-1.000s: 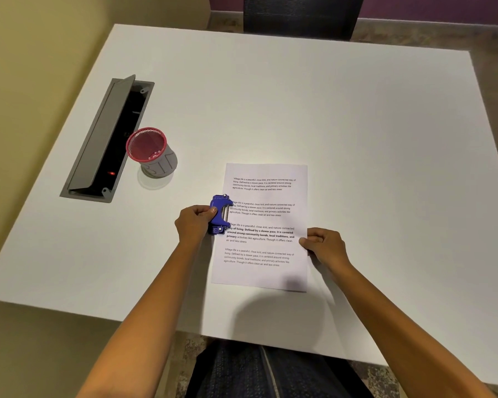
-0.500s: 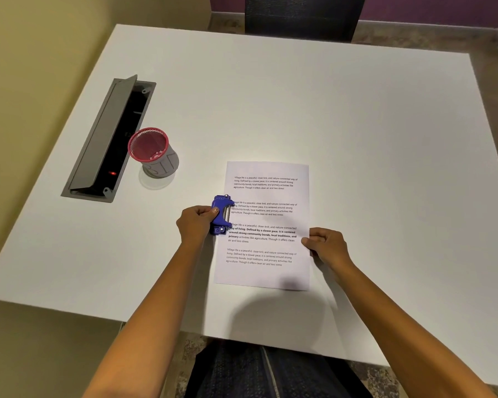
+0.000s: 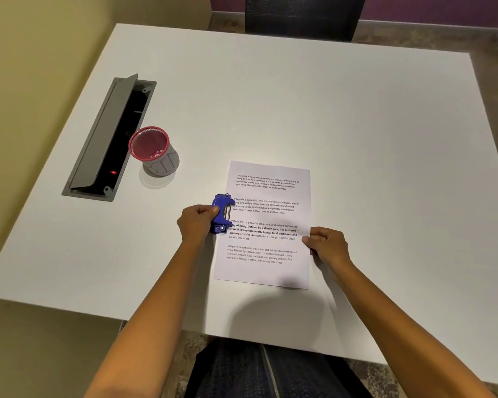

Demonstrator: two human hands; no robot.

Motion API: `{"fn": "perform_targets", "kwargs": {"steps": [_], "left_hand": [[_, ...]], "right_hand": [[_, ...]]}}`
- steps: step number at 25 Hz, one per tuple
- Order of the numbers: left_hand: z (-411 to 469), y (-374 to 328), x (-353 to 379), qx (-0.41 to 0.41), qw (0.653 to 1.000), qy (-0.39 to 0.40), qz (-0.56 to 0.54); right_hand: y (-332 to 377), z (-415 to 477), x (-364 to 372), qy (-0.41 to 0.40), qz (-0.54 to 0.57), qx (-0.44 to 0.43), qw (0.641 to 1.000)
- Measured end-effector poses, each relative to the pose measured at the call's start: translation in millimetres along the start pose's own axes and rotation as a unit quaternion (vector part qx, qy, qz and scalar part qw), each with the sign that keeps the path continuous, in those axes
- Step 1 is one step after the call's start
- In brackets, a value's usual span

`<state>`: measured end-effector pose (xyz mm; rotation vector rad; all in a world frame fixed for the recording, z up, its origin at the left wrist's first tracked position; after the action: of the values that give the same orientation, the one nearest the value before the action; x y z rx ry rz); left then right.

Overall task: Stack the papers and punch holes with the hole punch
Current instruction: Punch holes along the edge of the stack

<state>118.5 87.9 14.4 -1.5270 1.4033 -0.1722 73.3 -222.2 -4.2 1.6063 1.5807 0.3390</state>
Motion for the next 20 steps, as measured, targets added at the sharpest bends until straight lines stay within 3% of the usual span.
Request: {"fn": "perform_targets", "kwargs": {"steps": [11,20], "left_hand": [[0,0,0,0.005,1.000,-0.003,0.006],[1,1,-1,0.003,1.000,-0.003,0.003]], "right_hand": [[12,2,3,0.013,-0.109,-0.040,0.993],[21,4,10,-0.073,-0.160,-0.090,0.980]]}}
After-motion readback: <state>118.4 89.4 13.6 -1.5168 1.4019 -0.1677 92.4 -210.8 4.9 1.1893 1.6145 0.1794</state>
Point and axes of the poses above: each hand's wrist, its own z-axis towards the middle knuckle, its own x-axis out of the palm, y = z × x, the point moved 5 cm from there along z, towards the middle knuckle, and after that the axes turned 6 degrees about -y, right-handed, at the moved point
